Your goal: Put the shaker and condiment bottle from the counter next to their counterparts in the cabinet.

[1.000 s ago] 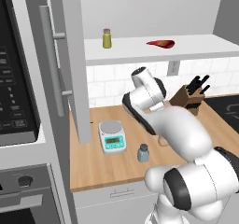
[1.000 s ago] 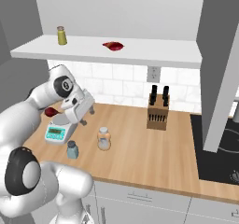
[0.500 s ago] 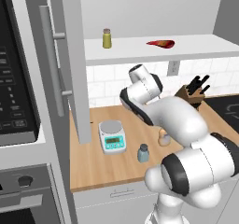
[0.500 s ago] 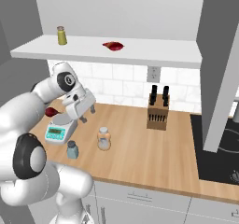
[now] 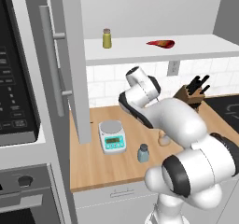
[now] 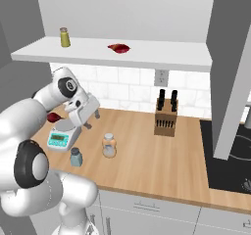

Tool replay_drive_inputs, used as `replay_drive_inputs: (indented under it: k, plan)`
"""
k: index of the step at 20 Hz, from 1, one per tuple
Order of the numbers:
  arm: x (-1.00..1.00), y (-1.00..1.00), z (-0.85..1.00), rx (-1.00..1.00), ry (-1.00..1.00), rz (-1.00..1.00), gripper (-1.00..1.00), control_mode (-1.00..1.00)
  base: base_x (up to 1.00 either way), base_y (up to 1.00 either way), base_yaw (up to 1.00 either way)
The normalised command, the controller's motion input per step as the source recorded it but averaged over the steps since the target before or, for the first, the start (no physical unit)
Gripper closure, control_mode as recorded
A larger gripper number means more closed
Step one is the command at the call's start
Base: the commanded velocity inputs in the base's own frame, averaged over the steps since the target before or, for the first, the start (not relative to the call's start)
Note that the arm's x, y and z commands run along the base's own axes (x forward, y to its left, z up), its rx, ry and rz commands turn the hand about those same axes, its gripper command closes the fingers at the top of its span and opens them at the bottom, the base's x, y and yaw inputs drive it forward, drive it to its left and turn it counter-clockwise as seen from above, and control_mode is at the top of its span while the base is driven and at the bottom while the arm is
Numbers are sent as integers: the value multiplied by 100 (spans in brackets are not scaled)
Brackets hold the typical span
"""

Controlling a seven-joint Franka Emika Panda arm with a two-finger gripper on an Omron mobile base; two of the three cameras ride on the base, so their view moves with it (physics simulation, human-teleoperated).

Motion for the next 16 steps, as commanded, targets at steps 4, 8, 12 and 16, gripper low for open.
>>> replay_drive_inputs:
  k: [4, 8, 12, 16]
  plan:
    - [4, 0, -11, -1, -7, 6, -100, -100, 0, 0, 0]
    - [9, 0, -11, 0, -4, 5, -100, -100, 0, 0, 0]
    - [17, 0, -16, 0, 0, 1, -100, -100, 0, 0, 0]
    - [38, 0, -26, -2, 0, 0, -100, -100, 0, 0, 0]
